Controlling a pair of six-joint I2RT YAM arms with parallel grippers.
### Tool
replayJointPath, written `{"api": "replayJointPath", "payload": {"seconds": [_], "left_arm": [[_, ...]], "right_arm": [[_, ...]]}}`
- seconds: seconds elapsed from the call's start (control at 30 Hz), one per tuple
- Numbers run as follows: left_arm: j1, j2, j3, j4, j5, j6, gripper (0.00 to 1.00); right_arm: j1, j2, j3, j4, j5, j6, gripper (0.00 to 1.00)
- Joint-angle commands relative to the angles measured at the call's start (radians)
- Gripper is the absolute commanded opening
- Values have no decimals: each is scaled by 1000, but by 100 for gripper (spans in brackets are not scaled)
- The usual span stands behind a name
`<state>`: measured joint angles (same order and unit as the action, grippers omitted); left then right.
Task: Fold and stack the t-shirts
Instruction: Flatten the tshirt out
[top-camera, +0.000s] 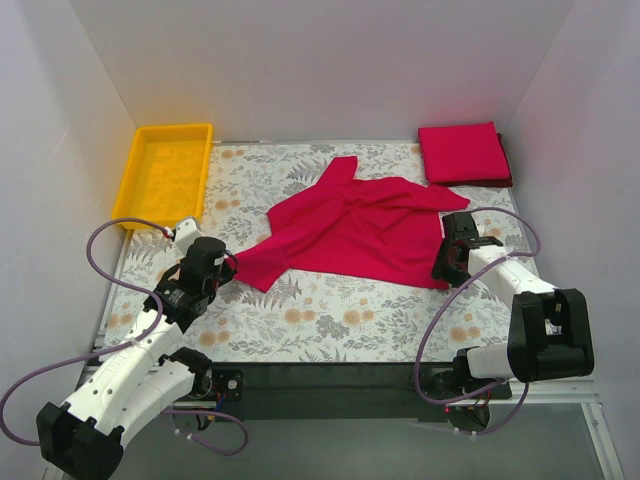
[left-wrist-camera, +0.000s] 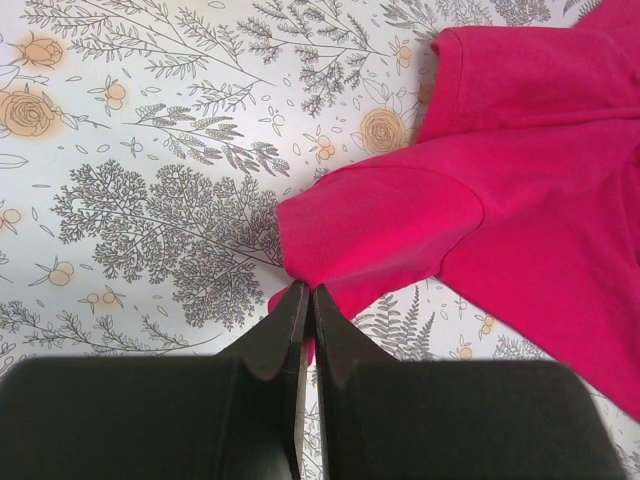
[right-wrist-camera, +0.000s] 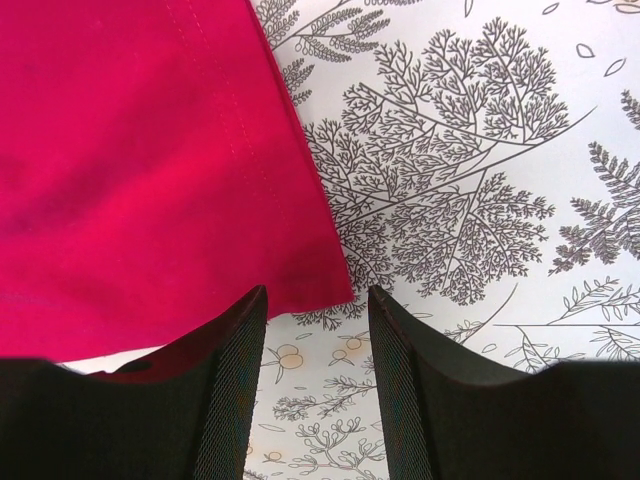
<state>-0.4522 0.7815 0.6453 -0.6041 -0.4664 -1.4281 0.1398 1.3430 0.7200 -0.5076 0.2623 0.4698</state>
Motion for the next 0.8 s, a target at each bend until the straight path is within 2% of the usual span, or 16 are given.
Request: {"api": "replayJointPath", "payload": {"seconds": [0.0, 0.27, 0.47, 0.57, 0.63, 0.67, 0.73, 0.77], "left_arm": [[10, -14, -9, 15, 3, 14, 0], [14, -14, -9, 18, 8, 15, 0], [17, -13, -9, 18, 12, 18, 0], [18, -13, -10, 20, 11, 18, 0], [18, -10, -10, 21, 15, 17, 0], [18, -8, -15, 23, 23, 17, 0], [20, -1, -21, 39, 41, 11, 0], [20, 16, -21, 46, 61, 9, 0]], "right_arm": [[15, 21, 35, -16, 57, 32, 51], [27, 65, -22, 4, 94, 55, 50], [26, 104, -79, 49, 72, 61, 41], [27, 110, -99, 76, 52, 52, 28], [27, 111, -109, 84, 52, 43, 23], [26, 110, -113, 87, 52, 40, 17], [26, 105, -114, 89, 54, 33, 11], [27, 96, -110, 89, 48, 30, 2]]}}
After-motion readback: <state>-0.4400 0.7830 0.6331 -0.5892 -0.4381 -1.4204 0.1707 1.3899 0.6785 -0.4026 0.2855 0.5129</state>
